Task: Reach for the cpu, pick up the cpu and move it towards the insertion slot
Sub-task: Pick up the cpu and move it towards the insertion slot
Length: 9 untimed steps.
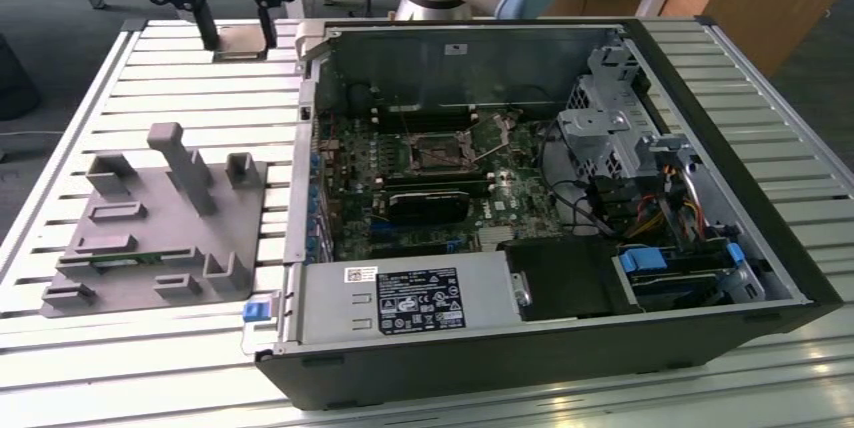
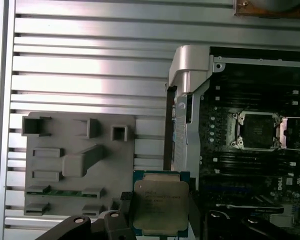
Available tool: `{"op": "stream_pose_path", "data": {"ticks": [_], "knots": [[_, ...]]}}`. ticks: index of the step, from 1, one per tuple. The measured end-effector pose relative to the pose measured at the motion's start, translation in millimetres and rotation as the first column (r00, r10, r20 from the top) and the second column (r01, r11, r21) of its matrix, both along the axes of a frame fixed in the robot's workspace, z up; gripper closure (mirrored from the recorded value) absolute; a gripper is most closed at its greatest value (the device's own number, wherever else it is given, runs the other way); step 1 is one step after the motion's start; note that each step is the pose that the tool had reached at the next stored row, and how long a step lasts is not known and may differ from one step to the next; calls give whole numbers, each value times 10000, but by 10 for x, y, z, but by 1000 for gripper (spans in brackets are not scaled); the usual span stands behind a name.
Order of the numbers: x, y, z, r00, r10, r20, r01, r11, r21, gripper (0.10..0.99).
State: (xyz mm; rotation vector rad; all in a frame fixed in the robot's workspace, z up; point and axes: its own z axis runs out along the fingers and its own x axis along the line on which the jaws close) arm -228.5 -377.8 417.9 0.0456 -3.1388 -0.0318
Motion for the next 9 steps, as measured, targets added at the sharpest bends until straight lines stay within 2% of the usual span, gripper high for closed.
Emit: {"op": "stream_pose_path", "data": {"ticks": [9], "knots": [[225,119,-1,10000,1,0,-1,10000,0,557]]}}
